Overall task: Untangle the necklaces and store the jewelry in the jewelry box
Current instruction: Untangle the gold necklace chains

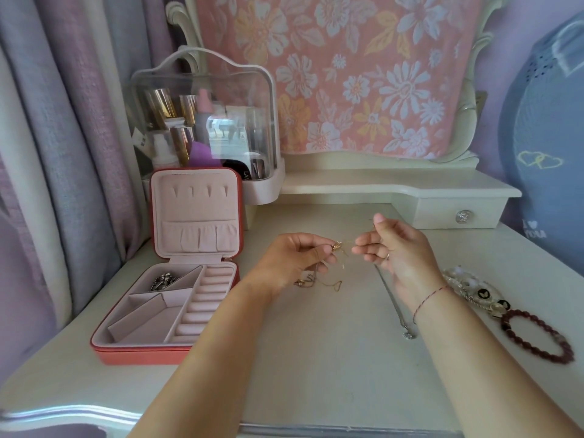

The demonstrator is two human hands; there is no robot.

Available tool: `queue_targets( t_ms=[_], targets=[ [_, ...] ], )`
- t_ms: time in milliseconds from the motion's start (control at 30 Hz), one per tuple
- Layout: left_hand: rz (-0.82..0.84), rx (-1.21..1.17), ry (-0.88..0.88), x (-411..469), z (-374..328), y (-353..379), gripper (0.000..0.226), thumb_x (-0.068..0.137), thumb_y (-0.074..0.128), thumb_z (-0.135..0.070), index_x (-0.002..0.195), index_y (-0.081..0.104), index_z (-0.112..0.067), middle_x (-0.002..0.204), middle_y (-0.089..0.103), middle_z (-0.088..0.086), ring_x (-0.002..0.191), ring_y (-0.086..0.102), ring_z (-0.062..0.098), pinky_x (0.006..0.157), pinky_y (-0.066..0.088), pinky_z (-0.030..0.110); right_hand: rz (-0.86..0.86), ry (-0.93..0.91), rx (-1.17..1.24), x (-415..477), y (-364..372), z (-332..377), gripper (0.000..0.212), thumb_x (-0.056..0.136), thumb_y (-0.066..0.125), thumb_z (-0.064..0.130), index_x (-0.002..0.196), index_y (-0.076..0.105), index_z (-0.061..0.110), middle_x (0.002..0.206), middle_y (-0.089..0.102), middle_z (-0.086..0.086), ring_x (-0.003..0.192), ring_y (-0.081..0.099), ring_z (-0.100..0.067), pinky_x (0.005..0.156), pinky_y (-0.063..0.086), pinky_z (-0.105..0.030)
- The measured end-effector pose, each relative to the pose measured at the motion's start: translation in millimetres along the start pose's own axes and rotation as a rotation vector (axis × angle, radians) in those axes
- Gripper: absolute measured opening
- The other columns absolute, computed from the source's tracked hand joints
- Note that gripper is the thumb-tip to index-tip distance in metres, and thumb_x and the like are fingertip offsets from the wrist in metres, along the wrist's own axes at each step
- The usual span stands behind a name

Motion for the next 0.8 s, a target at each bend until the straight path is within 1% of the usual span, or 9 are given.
queue_targets(
  t_ms=[100, 167, 267, 367, 500, 600, 667, 733, 800],
  targets=[
    [-0.031, 0.012, -0.017, 0.0, -0.9, -0.6, 0.011, 0.093, 0.061, -0.007, 0.090, 0.069, -0.015, 0.077, 0.068, -0.003, 0.057, 0.054, 0.009, 0.067, 0.048, 0.020, 0.025, 0.044, 0.053, 2.2, 2.5, -3.8, 0.018, 0.097, 0.052, 0.025, 0.083, 0.052, 0.014, 0.063, 0.069, -0.002, 0.059, 0.069, -0.017, 0.059, 0.047, -0.024],
    [-0.045, -0.017, -0.024, 0.1, -0.9, 0.2, 0.014, 0.092, 0.061, -0.003, 0.086, 0.065, -0.015, 0.070, 0.059, -0.005, 0.051, 0.043, 0.006, 0.057, 0.041, 0.018, 0.067, 0.099, 0.131, 3.6, 5.9, -7.7, 0.019, 0.098, 0.050, 0.025, 0.082, 0.052, 0.015, 0.065, 0.069, -0.002, 0.062, 0.069, -0.016, 0.063, 0.047, -0.026],
    [-0.035, 0.001, -0.014, -0.7, -2.1, 1.4, 0.013, 0.092, 0.062, -0.008, 0.083, 0.063, -0.017, 0.057, 0.047, -0.014, 0.050, 0.034, 0.003, 0.050, 0.032, 0.015, 0.120, 0.155, 0.208, 4.6, 10.0, -11.7, 0.020, 0.098, 0.048, 0.028, 0.082, 0.050, 0.017, 0.067, 0.068, -0.001, 0.065, 0.068, -0.015, 0.068, 0.047, -0.026],
    [-0.017, -0.001, 0.004, -1.6, -4.7, 1.9, 0.010, 0.094, 0.061, -0.013, 0.085, 0.062, -0.016, 0.051, 0.042, -0.017, 0.045, 0.030, 0.001, 0.046, 0.029, 0.013, 0.131, 0.182, 0.256, 5.1, 11.0, -14.0, 0.019, 0.096, 0.049, 0.030, 0.084, 0.051, 0.016, 0.068, 0.066, 0.000, 0.066, 0.067, -0.013, 0.065, 0.051, -0.024],
    [-0.035, -0.024, 0.009, -2.5, -7.0, 0.3, 0.010, 0.095, 0.058, -0.012, 0.086, 0.063, -0.014, 0.056, 0.045, -0.011, 0.045, 0.029, 0.003, 0.046, 0.028, 0.014, 0.216, 0.185, 0.323, 1.6, 15.7, -10.5, 0.014, 0.089, 0.055, 0.028, 0.082, 0.053, 0.016, 0.071, 0.065, -0.001, 0.068, 0.066, -0.013, 0.059, 0.053, -0.021],
    [-0.054, -0.058, 0.014, -3.2, -8.0, -0.2, 0.013, 0.095, 0.057, -0.011, 0.084, 0.064, -0.013, 0.059, 0.050, -0.007, 0.048, 0.027, 0.006, 0.048, 0.025, 0.016, 0.282, 0.163, 0.292, -2.9, 20.5, -6.4, 0.010, 0.081, 0.058, 0.024, 0.084, 0.057, 0.015, 0.065, 0.060, 0.002, 0.060, 0.059, -0.012, 0.052, 0.045, -0.018],
    [-0.067, -0.083, 0.010, -3.0, -8.5, -0.3, 0.015, 0.095, 0.056, -0.009, 0.082, 0.063, -0.013, 0.060, 0.051, -0.006, 0.050, 0.026, 0.009, 0.048, 0.023, 0.018, 0.299, 0.156, 0.255, -4.1, 22.2, -6.6, 0.011, 0.079, 0.060, 0.022, 0.085, 0.060, 0.013, 0.058, 0.052, 0.002, 0.051, 0.047, -0.011, 0.046, 0.037, -0.018],
    [-0.078, -0.115, -0.001, -2.4, -8.7, -0.7, 0.019, 0.095, 0.054, -0.009, 0.077, 0.060, -0.014, 0.064, 0.051, -0.004, 0.051, 0.025, 0.010, 0.047, 0.023, 0.017, 0.299, 0.121, 0.134, -4.4, 21.9, -6.9, 0.012, 0.081, 0.061, 0.022, 0.084, 0.061, 0.011, 0.054, 0.048, 0.002, 0.045, 0.037, -0.010, 0.044, 0.029, -0.018],
    [-0.088, -0.149, -0.010, -1.4, -8.4, -1.3, 0.023, 0.096, 0.051, -0.011, 0.074, 0.056, -0.013, 0.067, 0.052, -0.001, 0.051, 0.027, 0.009, 0.045, 0.023, 0.017, 0.282, 0.074, -0.022, -5.5, 21.9, -6.5, 0.010, 0.088, 0.059, 0.018, 0.084, 0.062, 0.009, 0.051, 0.047, 0.001, 0.042, 0.032, -0.009, 0.044, 0.025, -0.017]
  ],
)
Point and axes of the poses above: each hand's wrist, its own x-axis towards the middle knuckle, its own y-axis out of the palm, z = x × y, the point moved 6 cm from there along x, towards the middle knuckle
